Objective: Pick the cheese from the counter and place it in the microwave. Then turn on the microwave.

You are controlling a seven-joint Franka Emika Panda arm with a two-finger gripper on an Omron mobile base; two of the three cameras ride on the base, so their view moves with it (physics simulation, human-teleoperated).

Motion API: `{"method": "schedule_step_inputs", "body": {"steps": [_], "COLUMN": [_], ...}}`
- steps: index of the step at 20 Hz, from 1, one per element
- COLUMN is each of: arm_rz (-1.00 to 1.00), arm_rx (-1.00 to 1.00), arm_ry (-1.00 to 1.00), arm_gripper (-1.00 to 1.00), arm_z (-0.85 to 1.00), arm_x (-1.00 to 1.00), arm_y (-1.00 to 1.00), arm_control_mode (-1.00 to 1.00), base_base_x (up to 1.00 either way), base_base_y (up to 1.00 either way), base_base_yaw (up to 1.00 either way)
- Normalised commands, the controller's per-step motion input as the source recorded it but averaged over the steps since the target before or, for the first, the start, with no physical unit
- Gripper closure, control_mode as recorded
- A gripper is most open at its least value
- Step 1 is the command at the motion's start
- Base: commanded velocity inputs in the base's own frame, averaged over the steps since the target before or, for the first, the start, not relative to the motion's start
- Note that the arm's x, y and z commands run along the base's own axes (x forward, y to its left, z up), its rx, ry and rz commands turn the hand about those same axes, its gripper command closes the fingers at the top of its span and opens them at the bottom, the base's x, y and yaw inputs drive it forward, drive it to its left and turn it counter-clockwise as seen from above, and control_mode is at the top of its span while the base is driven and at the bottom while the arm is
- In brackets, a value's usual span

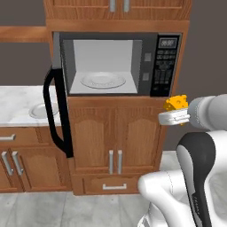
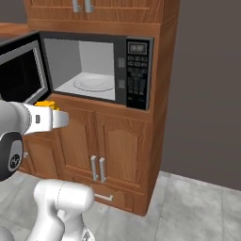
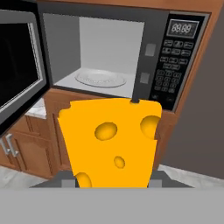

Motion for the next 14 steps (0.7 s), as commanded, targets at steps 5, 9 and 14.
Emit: {"method": "schedule_step_inputs", "body": {"steps": [5,9,14], "arm_rz": [0.00,0.00,0.00], "arm_rx": [0.00,0.00,0.00], "arm_ry": [0.00,0.00,0.00], "arm_gripper": [1.00,1.00,1.00], "arm_z": [0.00,0.00,0.00], "arm_x": [0.00,0.00,0.00], "arm_y": [0.00,0.00,0.00], "arm_control_mode": [1.00,1.00,1.00], "base_base_x": [0.39,0.38,0.38], "base_base_y": [-0.14,-0.10,-0.01], "base_base_yaw": [0.05,0.04,0.03]}}
